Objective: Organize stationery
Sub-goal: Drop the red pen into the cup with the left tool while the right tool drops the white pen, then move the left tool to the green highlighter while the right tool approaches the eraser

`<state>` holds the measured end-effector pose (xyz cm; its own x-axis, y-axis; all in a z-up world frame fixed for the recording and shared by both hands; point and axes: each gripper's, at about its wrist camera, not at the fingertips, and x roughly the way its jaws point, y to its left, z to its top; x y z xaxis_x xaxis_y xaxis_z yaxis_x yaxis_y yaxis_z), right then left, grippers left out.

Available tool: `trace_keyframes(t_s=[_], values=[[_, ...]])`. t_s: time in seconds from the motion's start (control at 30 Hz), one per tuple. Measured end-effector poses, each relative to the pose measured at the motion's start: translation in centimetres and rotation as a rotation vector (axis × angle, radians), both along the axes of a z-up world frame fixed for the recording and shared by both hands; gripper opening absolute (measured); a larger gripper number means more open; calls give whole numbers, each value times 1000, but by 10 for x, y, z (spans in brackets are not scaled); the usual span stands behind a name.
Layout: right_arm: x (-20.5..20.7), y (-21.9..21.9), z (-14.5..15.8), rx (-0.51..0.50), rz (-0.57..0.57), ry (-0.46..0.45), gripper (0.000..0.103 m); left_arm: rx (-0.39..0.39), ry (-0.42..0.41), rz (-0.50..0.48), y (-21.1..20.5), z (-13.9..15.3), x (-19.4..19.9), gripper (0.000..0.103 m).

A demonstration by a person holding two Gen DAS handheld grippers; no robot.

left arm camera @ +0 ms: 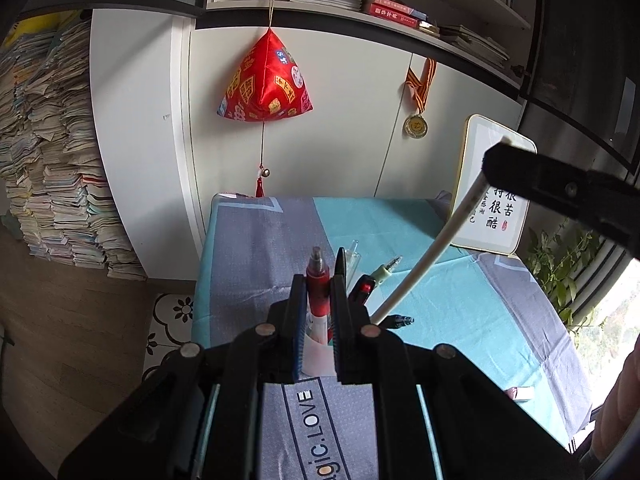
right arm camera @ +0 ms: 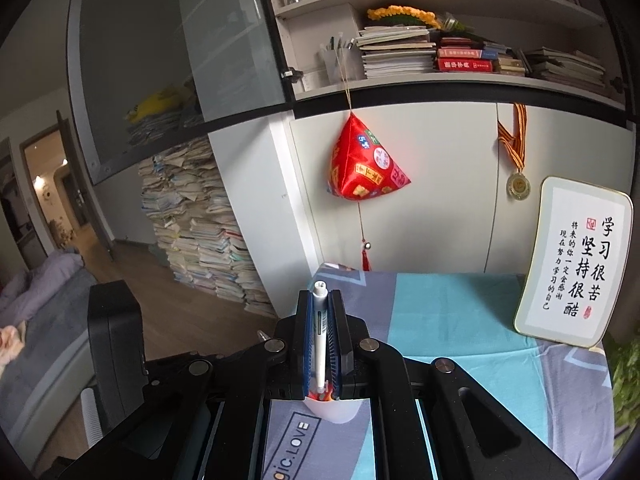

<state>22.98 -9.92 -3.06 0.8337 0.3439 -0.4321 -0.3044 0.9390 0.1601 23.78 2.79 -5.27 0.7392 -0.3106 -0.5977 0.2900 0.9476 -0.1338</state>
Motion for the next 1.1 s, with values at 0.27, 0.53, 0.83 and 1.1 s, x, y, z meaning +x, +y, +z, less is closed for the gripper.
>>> trace_keyframes(t_s=[0.27, 0.53, 0.83, 1.1], values=[[25, 6, -45, -13, 12, 113, 9, 1, 2, -20, -5, 1, -2, 9], [30, 3, -71, 15, 15, 144, 9, -50, 24, -26, 0, -1, -5, 10], [14, -15, -63, 69, -20, 100, 29, -44, 59, -27, -6, -1, -6, 10], [-44, -56, -54, -37, -58, -5, 67, 32, -69, -26, -15, 13, -61, 75]])
